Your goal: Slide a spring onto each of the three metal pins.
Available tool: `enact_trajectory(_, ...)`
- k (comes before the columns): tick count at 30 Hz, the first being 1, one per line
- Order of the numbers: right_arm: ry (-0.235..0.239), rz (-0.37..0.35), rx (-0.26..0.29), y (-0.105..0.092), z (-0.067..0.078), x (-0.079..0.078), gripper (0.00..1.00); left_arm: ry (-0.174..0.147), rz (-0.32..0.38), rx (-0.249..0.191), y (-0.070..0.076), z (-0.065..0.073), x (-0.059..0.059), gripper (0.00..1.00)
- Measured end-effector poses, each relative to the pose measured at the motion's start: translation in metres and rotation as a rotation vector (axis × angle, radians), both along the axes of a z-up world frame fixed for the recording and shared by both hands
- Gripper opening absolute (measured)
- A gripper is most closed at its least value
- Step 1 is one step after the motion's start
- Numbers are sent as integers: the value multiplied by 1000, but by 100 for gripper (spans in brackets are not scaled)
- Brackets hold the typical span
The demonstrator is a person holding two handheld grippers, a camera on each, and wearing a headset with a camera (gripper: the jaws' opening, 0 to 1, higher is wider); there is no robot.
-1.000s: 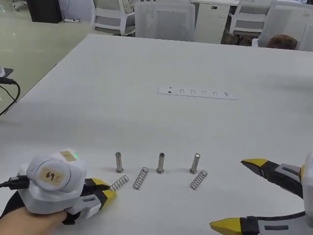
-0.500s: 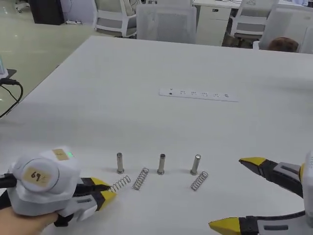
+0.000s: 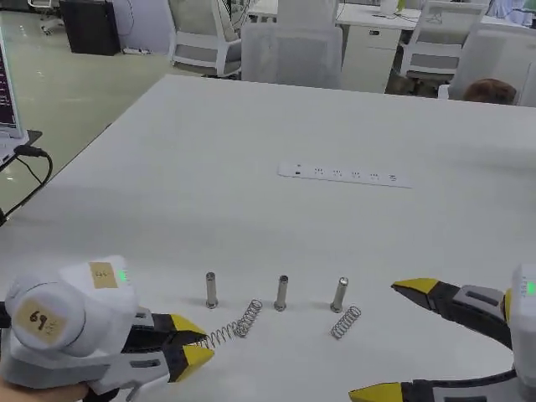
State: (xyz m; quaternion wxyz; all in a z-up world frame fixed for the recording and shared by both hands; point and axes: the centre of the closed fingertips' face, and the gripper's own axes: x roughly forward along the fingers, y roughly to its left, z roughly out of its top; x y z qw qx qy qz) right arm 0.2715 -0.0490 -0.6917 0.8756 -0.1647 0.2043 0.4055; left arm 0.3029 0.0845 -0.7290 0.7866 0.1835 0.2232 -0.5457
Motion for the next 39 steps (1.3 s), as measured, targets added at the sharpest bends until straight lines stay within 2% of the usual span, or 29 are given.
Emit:
enact_trajectory(5, 3, 69, -11, 17, 1, -1, 71, -10, -41, -3, -7, 7, -8, 3)
enact_trajectory(9, 8, 135, -26, 32, 2, -3, 63, -25, -63, 8, -10, 9, -11, 3)
enact_trajectory(13, 10, 189, -24, 48, 3, -3, 56, -36, -83, 0, -13, 15, -15, 3)
enact_trajectory(17, 15, 229, -24, 60, 2, -5, 51, -52, -115, 8, -17, 18, -21, 3)
enact_trajectory(27, 15, 305, -42, 77, -2, -14, 34, -63, -191, 23, -27, 21, -38, 3)
enact_trajectory(33, 30, 334, -52, 81, -7, -18, 30, -64, -224, 17, -33, 24, -46, 3)
enact_trajectory(36, 33, 348, -57, 84, -8, -20, 28, -79, -243, 30, -35, 24, -48, 3)
enact_trajectory(39, 39, 356, -56, 85, -9, -22, 23, -73, -253, 27, -37, 24, -50, 3)
